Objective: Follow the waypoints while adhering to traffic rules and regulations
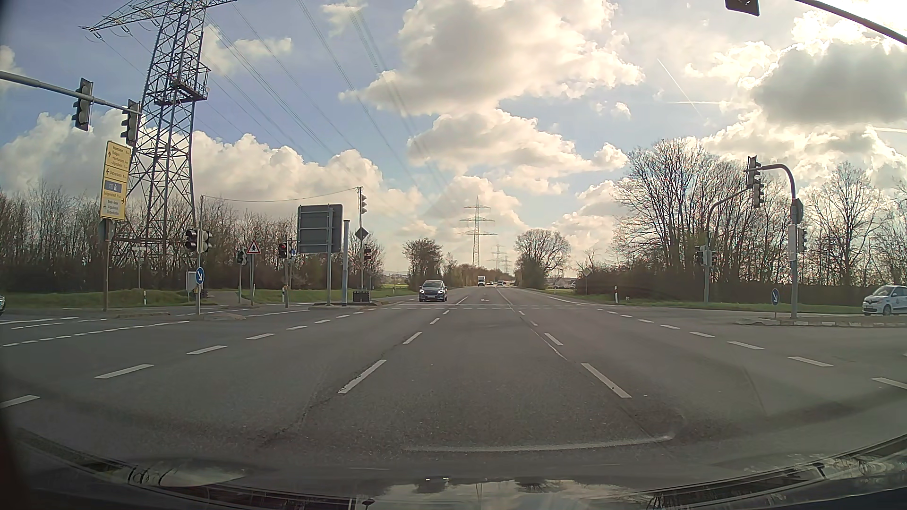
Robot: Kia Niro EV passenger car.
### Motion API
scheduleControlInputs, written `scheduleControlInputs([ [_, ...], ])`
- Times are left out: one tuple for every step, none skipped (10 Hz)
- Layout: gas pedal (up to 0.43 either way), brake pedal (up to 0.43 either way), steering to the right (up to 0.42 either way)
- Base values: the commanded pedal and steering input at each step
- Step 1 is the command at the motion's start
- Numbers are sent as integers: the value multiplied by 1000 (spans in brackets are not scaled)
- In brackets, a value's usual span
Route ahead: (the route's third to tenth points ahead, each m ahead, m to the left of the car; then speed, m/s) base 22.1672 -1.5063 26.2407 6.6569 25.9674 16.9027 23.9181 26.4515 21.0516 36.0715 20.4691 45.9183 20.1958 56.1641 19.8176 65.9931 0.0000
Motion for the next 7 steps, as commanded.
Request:
scheduleControlInputs([
  [0,287,-1],
  [0,280,-1],
  [0,287,-1],
  [0,280,-1],
  [0,287,-1],
  [0,280,-1],
  [0,280,-1],
])
